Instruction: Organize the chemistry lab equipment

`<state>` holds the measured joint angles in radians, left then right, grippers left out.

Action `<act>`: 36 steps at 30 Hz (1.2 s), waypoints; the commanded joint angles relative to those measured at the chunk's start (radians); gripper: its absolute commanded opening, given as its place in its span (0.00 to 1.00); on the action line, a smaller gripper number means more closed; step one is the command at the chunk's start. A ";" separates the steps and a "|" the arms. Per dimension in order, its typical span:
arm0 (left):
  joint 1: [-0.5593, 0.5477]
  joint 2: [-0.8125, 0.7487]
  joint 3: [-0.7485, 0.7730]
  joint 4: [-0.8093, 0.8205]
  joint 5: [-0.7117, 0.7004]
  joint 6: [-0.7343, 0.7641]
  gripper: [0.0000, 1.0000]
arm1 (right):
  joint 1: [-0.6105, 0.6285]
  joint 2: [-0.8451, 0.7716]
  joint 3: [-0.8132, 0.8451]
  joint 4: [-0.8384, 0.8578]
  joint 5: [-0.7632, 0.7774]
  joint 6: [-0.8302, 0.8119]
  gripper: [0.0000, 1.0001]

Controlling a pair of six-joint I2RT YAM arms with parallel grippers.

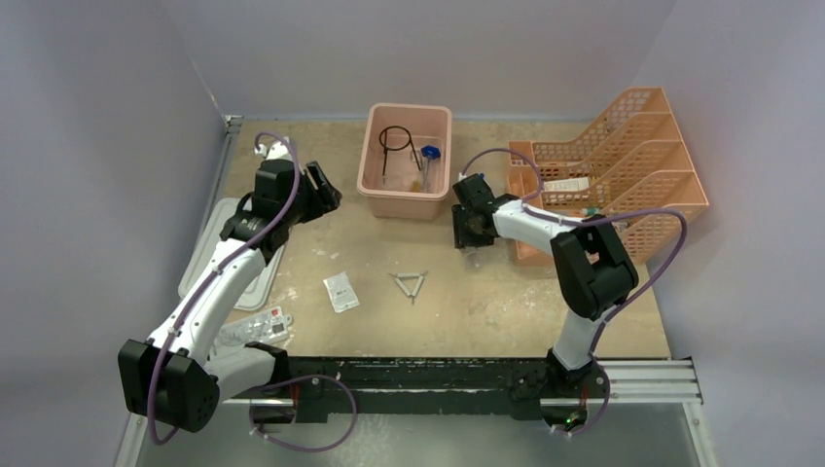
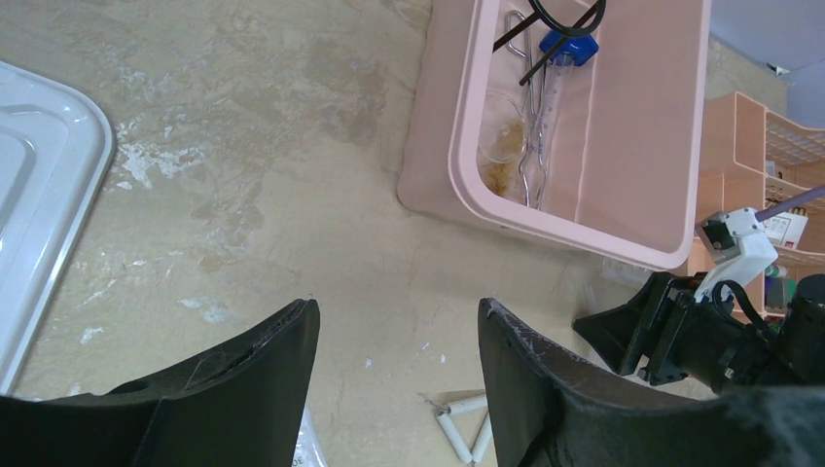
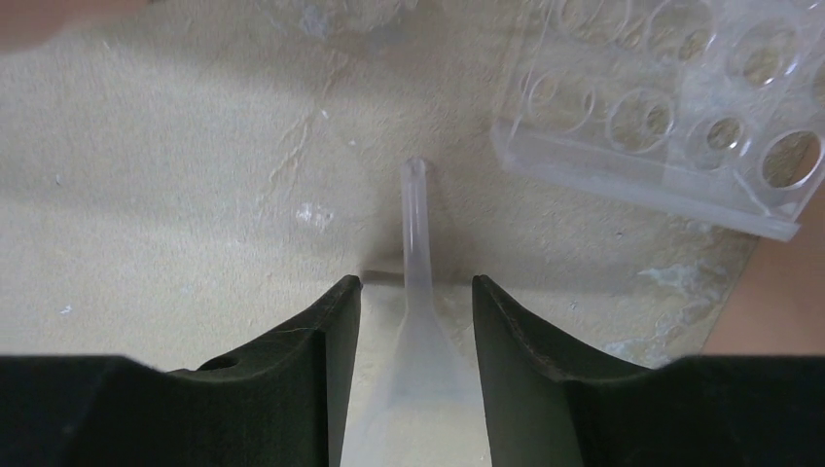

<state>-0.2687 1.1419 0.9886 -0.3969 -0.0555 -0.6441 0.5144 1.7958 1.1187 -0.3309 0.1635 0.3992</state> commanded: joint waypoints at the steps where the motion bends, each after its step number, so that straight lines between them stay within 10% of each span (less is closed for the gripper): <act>1: 0.006 -0.006 0.017 0.048 0.007 -0.006 0.60 | -0.014 -0.004 0.041 0.032 -0.012 -0.016 0.49; 13: 0.006 -0.014 0.017 0.040 0.000 -0.005 0.60 | -0.022 0.057 0.070 0.055 -0.014 -0.059 0.37; 25: 0.006 -0.034 0.012 0.038 -0.010 -0.007 0.60 | -0.022 0.033 0.057 0.061 -0.038 -0.085 0.00; 36: 0.006 -0.041 0.012 0.043 -0.009 -0.011 0.60 | -0.022 -0.170 0.062 0.052 -0.039 -0.053 0.00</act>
<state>-0.2684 1.1320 0.9886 -0.3973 -0.0563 -0.6449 0.4953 1.7348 1.1584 -0.2832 0.1272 0.3260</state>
